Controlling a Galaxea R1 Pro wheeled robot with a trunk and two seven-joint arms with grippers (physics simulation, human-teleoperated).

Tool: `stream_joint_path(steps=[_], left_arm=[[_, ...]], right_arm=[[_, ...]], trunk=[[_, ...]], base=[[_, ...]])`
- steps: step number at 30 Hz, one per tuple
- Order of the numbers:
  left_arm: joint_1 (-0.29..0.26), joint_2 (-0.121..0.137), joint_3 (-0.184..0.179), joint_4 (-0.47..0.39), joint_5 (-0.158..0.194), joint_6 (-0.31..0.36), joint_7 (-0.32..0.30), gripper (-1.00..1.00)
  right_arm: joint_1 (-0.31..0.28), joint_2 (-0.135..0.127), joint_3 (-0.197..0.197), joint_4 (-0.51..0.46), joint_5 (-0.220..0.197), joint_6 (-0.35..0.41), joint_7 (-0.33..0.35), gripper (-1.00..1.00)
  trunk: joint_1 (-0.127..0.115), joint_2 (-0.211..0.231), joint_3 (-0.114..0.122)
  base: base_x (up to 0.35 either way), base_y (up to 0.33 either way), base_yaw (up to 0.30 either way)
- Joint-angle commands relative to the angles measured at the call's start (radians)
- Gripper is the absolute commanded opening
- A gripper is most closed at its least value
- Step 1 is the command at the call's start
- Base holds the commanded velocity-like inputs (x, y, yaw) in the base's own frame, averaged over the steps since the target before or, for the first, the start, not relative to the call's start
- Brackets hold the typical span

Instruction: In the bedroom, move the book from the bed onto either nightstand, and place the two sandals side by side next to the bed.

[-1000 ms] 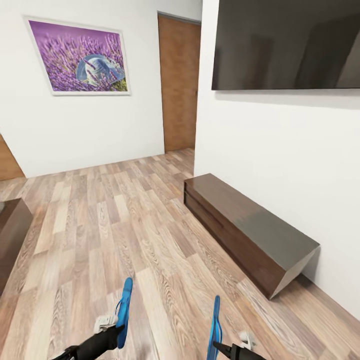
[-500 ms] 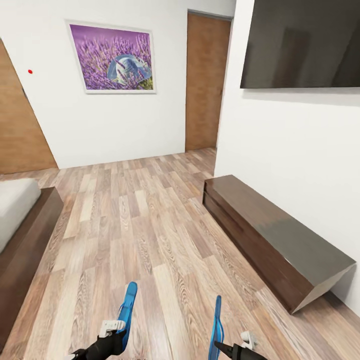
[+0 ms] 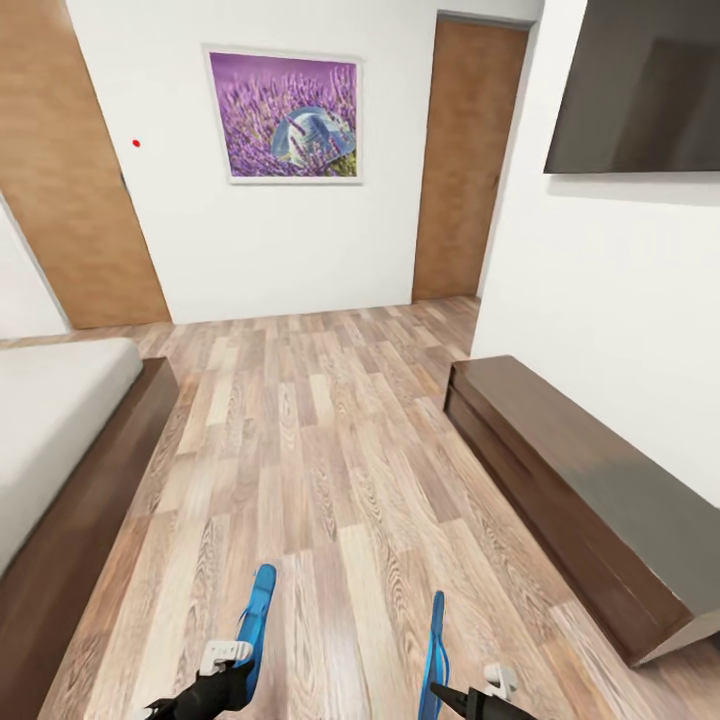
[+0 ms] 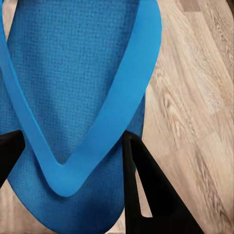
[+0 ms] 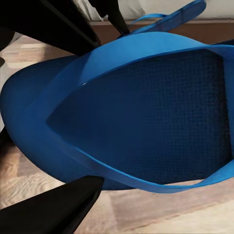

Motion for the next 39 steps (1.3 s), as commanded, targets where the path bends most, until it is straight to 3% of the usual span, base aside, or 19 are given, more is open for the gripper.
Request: stream_joint_path(steps=[1, 25, 39], left_arm=[[-0.001, -0.001, -0.004, 0.002, 0.007, -0.003, -0.003, -1.0], [-0.001, -0.008, -0.004, 0.002, 0.01, -0.002, -0.003, -1.0], [-0.001, -0.007, -0.003, 0.002, 0.012, -0.001, -0.003, -1.0]], right_arm=[[0.0, 0.0, -0.008, -0.001, 0.001, 0.011, 0.004, -1.0], [0.0, -0.002, -0.008, -0.001, 0.001, 0.01, -0.024, -1.0], [0.001, -0.003, -0.008, -0.001, 0.0, 0.01, -0.024, -1.0]], trunk=[[0.0, 0.0, -0.001], [0.0, 0.0, -0.013], [0.0, 0.0, -0.014]], base=[[0.0, 0.0, 0.282], [0.0, 0.0, 0.279], [0.0, 0.0, 0.028]])
